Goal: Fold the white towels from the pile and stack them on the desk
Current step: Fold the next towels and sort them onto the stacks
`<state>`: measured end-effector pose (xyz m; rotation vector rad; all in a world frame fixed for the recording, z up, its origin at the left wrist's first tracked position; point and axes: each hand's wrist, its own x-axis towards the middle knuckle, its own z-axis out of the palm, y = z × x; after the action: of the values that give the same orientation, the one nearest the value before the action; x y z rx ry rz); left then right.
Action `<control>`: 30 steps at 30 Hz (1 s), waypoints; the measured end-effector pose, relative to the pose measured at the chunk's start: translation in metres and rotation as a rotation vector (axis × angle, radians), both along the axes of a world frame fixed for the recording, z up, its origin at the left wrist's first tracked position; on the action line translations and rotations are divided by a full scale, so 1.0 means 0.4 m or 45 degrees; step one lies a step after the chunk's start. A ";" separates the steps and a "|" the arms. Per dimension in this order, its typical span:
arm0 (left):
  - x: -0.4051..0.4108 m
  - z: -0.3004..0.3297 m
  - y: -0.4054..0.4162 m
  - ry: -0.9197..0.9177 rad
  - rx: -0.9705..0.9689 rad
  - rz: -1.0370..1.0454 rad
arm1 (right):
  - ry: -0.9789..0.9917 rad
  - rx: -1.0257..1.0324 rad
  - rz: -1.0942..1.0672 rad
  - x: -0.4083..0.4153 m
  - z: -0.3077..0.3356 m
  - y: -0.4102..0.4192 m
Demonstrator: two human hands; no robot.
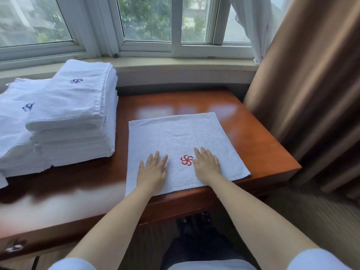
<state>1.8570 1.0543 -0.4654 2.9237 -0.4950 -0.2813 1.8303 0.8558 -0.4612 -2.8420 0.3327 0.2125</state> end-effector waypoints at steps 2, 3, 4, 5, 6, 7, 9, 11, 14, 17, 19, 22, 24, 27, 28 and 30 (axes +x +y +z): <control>0.015 -0.006 -0.026 0.036 -0.019 0.009 | -0.024 -0.001 0.090 0.025 -0.017 0.042; 0.030 -0.009 -0.032 0.035 -0.007 0.021 | -0.043 -0.017 0.129 0.037 -0.025 0.048; 0.048 -0.011 -0.036 0.035 0.014 0.025 | -0.053 -0.033 0.182 0.052 -0.031 0.046; 0.069 -0.013 -0.039 0.039 0.037 0.021 | -0.051 -0.051 0.249 0.068 -0.036 0.039; 0.091 -0.014 -0.043 0.040 0.055 0.013 | -0.049 -0.066 0.313 0.088 -0.040 0.032; 0.117 -0.013 -0.048 0.039 0.068 0.003 | -0.047 -0.074 0.363 0.112 -0.040 0.024; 0.177 -0.008 -0.062 0.046 0.075 -0.013 | -0.042 -0.078 0.427 0.173 -0.033 0.014; 0.241 -0.005 -0.076 0.048 0.064 -0.012 | -0.041 -0.089 0.474 0.236 -0.027 0.007; 0.333 -0.011 -0.089 0.033 0.049 0.020 | -0.038 -0.095 0.505 0.328 -0.027 -0.010; 0.419 -0.023 -0.092 0.000 0.040 0.044 | -0.038 -0.125 0.480 0.424 -0.030 -0.038; 0.468 -0.035 -0.089 -0.031 0.037 0.057 | -0.032 -0.128 0.422 0.480 -0.035 -0.064; 0.526 -0.053 -0.062 -0.082 0.063 0.090 | -0.032 -0.124 0.285 0.535 -0.041 -0.127; 0.552 -0.061 -0.029 -0.102 0.081 0.155 | -0.029 -0.148 0.164 0.549 -0.044 -0.175; 0.561 -0.064 -0.003 -0.113 0.097 0.235 | -0.013 -0.183 0.021 0.547 -0.048 -0.211; 0.557 -0.064 -0.004 -0.114 0.101 0.250 | -0.010 -0.185 -0.026 0.543 -0.051 -0.212; 0.543 -0.060 -0.006 -0.111 0.123 0.292 | -0.003 -0.178 -0.135 0.528 -0.053 -0.209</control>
<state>2.0741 1.0521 -0.4894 3.0593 -0.1582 -0.1521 2.0416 0.7724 -0.4824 -2.9503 0.5150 0.1712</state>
